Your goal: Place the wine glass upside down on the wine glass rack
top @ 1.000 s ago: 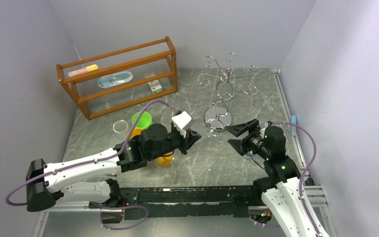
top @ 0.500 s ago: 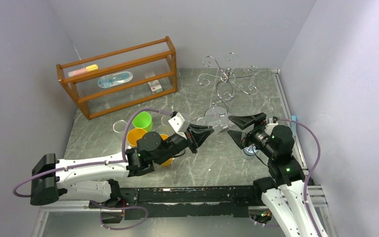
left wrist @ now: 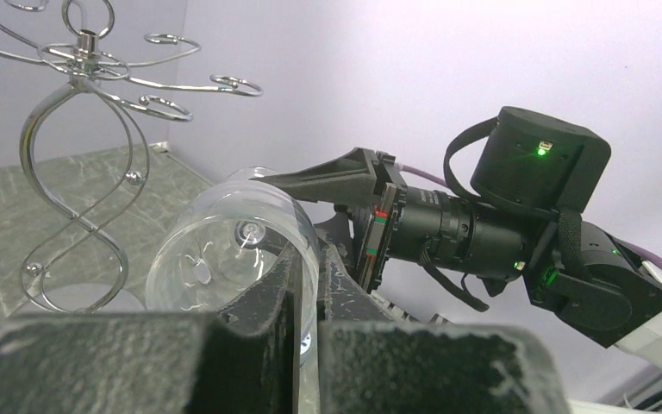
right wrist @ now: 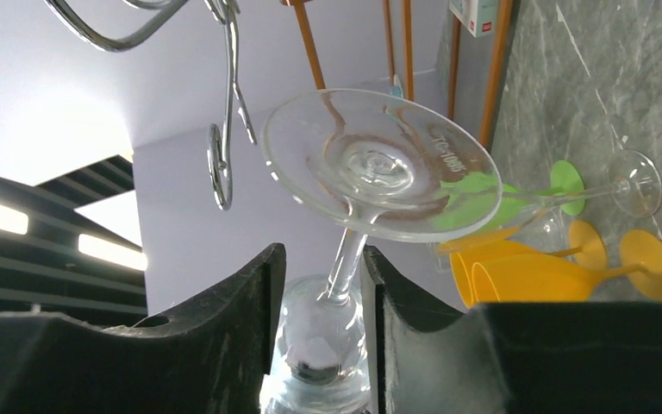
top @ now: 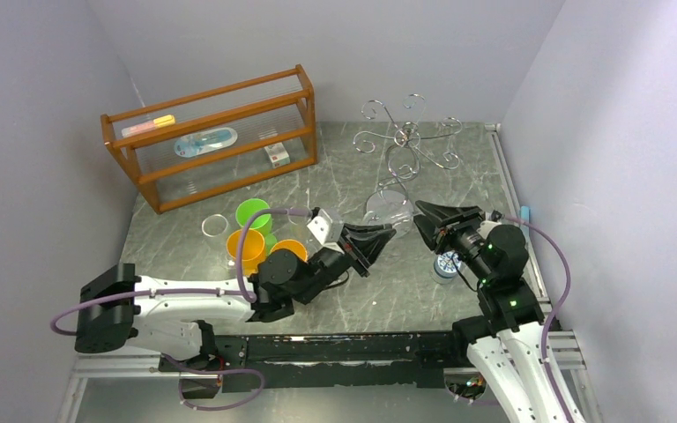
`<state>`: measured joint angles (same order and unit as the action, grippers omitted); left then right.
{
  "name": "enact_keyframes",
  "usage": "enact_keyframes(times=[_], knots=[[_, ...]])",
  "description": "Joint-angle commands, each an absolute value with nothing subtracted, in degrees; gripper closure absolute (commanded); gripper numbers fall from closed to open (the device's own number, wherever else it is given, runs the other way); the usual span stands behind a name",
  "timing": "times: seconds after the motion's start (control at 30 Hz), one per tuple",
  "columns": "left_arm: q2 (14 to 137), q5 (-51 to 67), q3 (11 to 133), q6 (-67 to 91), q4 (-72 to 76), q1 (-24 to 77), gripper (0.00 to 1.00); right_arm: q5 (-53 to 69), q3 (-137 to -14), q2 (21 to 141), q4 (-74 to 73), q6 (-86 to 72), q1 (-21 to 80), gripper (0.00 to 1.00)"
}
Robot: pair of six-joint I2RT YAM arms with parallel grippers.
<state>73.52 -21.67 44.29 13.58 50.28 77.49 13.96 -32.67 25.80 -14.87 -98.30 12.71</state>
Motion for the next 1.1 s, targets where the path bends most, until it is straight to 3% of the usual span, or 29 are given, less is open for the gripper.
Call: enact_keyframes(times=[0.0, 0.3, 0.8, 0.87, 0.93, 0.97, 1.07], knots=[[75.2, -24.1, 44.9, 12.5, 62.3, 78.9, 0.95, 11.2, -33.2, 25.9, -14.2, -101.0, 12.5, 0.60], [77.9, -25.7, 45.3, 10.8, 65.4, 79.7, 0.95, 11.5, -34.3, 27.2, -15.3, -100.9, 12.5, 0.72], [82.3, -27.6, 46.8, 6.6, 65.9, 80.5, 0.95, 13.5, -36.5, 27.6, -18.4, -99.5, 12.5, 0.74], [82.7, -27.5, 47.0, 6.3, 65.3, 80.6, 0.95, 13.4, -36.3, 27.6, -18.4, -99.2, 12.5, 0.81], [82.9, -27.5, 47.0, 6.4, 65.2, 80.8, 0.95, 13.3, -36.0, 27.9, -18.3, -98.5, 12.5, 0.97], [82.8, -27.7, 46.9, 6.7, 64.8, 80.8, 0.95, 13.2, -36.0, 28.1, -18.5, -98.0, 12.5, 1.00], [80.8, -28.2, 46.8, 10.0, 59.8, 80.9, 0.76, 11.2, -37.0, 28.6, -21.9, -95.3, 12.5, 1.00]])
